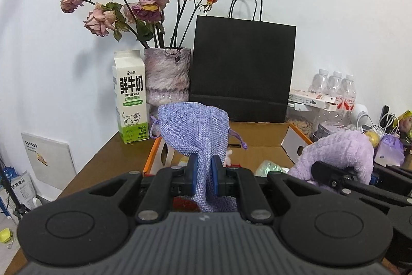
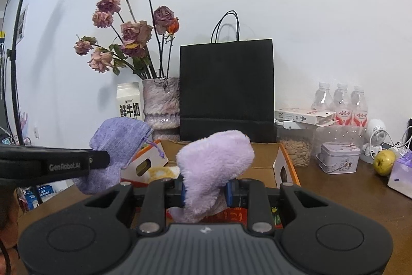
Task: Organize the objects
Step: 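Carry the lavender pouch and lilac sock toward the red box with both grippers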
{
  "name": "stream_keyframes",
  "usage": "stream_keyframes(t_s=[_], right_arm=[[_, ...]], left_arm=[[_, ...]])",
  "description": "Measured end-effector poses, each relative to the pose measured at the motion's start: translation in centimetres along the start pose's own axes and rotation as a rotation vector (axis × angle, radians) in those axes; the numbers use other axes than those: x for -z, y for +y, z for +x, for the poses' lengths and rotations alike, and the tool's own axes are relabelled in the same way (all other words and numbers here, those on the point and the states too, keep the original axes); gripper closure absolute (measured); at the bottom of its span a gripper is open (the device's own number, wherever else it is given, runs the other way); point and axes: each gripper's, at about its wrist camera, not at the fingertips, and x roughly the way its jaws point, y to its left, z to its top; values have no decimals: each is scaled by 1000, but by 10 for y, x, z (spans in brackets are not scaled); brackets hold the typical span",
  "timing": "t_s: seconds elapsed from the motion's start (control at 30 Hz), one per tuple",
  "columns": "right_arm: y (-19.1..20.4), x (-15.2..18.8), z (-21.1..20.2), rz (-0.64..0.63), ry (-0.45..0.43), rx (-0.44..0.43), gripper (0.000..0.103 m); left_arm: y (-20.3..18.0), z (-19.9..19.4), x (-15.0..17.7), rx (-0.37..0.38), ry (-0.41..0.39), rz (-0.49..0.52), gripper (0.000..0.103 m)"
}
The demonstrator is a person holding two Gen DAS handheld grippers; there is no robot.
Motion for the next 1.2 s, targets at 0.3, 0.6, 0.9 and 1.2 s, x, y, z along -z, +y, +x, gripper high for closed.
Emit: stream_keyframes(t_s=[0.3, 0.6, 0.9, 1.2], right_arm=[[-6, -10, 32, -8, -9, 24, 78], [-7, -16, 68, -22, 2, 28, 78], [-11, -22, 99, -33, 4, 36, 78], [-19, -26, 127, -39, 25, 50, 78]], left_arm=[[1, 33, -14, 3, -5, -11, 91], [1, 66, -21, 7, 11, -11, 91], [2, 96, -30, 7, 20, -5, 91], [2, 128, -34, 1, 48, 3, 91]])
